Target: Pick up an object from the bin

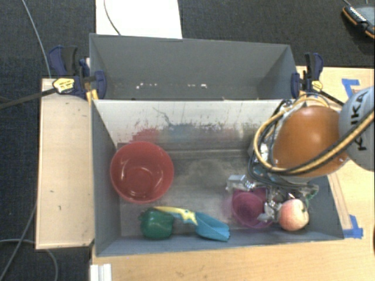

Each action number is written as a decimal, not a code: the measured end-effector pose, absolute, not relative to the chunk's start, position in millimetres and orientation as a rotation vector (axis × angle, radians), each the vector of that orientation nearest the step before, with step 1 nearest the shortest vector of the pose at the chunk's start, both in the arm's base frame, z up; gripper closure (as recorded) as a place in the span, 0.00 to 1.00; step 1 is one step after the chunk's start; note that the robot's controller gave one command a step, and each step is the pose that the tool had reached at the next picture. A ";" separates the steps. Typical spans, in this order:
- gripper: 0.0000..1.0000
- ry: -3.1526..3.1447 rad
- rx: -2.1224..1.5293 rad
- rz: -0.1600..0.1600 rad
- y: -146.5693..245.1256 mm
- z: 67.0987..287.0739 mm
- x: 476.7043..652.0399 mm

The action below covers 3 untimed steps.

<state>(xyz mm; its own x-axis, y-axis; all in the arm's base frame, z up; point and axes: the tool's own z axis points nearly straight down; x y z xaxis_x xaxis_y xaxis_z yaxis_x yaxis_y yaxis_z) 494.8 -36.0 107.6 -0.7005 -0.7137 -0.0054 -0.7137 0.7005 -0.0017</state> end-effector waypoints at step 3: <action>1.00 2.402 -2.003 -0.005 -30.0 71.1 481.5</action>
Offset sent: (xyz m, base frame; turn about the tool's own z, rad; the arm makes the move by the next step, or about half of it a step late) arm -0.0152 0.0048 -0.0376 -0.5966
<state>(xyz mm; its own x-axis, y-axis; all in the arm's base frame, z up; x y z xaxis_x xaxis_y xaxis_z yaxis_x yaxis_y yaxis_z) 481.5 -30.0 71.1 -0.1796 -0.9837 -0.0082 -0.9837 0.1797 -0.0111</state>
